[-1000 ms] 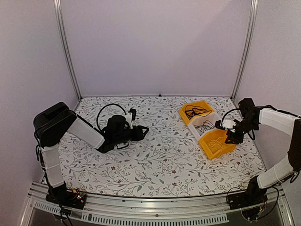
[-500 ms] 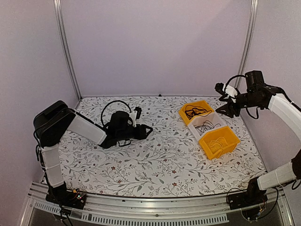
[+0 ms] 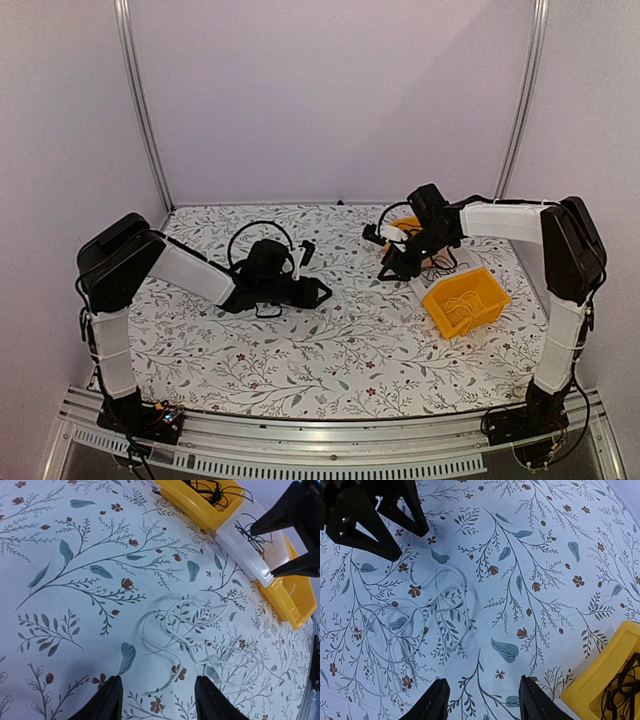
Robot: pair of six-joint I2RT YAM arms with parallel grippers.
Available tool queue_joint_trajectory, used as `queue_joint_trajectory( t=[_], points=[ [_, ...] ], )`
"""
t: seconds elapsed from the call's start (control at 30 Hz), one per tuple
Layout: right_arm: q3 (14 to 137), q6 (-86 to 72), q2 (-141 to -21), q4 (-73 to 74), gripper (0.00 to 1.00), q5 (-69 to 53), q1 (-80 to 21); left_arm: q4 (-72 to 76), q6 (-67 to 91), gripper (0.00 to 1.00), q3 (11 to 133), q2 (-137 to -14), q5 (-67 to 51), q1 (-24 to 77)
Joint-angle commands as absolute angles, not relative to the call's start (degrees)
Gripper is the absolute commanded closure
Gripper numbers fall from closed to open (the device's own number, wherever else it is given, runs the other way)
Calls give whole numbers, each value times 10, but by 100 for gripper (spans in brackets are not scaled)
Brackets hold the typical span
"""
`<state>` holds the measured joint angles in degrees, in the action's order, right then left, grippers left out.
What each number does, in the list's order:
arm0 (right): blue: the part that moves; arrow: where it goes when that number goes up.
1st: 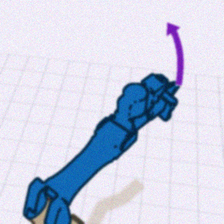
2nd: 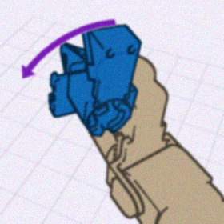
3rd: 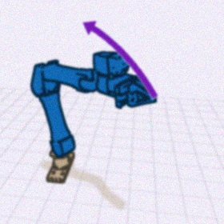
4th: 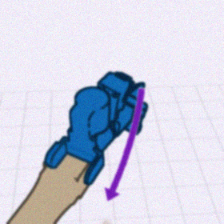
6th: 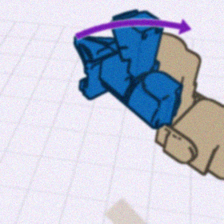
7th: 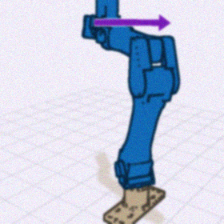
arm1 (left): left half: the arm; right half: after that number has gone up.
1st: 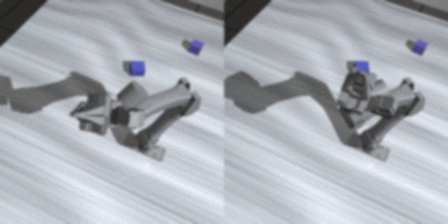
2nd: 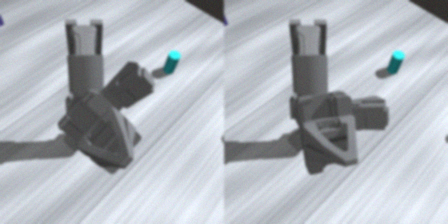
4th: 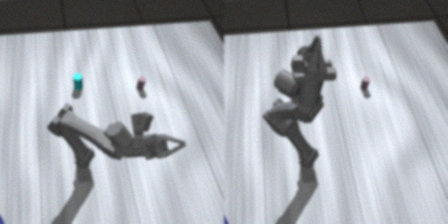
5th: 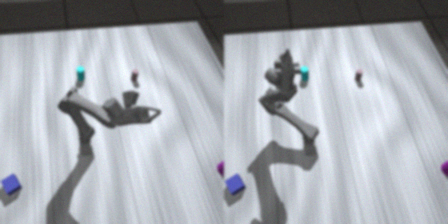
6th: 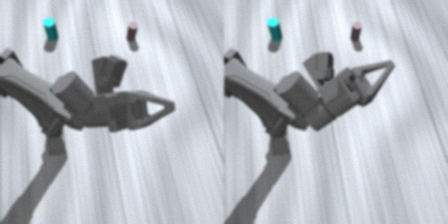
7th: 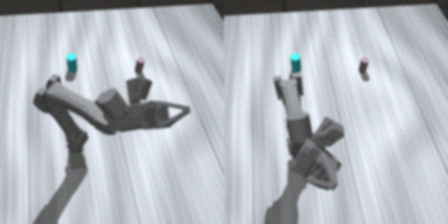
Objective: Untangle the cables
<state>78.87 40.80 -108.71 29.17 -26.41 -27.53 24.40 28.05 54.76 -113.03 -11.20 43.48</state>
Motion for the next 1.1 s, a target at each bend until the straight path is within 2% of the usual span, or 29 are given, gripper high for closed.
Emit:
queue_joint_trajectory(
  t=[0.0, 0.23, 0.53, 0.63, 0.87, 0.97, 1.07],
  points=[
    [827, 391, -1148, 282, 48, -242, -303, 246, 301, 51, 572, -1159, -142, 441],
    [826, 381, -1178, 274, 48, -220, -332, 198, 327, 54, 640, -1209, -130, 440],
    [797, 371, -1140, 256, 47, -187, -335, 136, 349, 70, 702, -1266, -173, 440],
    [788, 369, -1125, 249, 47, -173, -335, 126, 350, 81, 710, -1269, -183, 441],
    [779, 367, -1079, 233, 46, -115, -335, 152, 283, 99, 675, -1161, -177, 441],
    [795, 366, -1041, 223, 47, -88, -327, 148, 245, 100, 671, -1099, -173, 441],
    [831, 324, -1003, 212, 48, -123, -298, 136, 210, 100, 675, -1044, -155, 442]
  ],
)
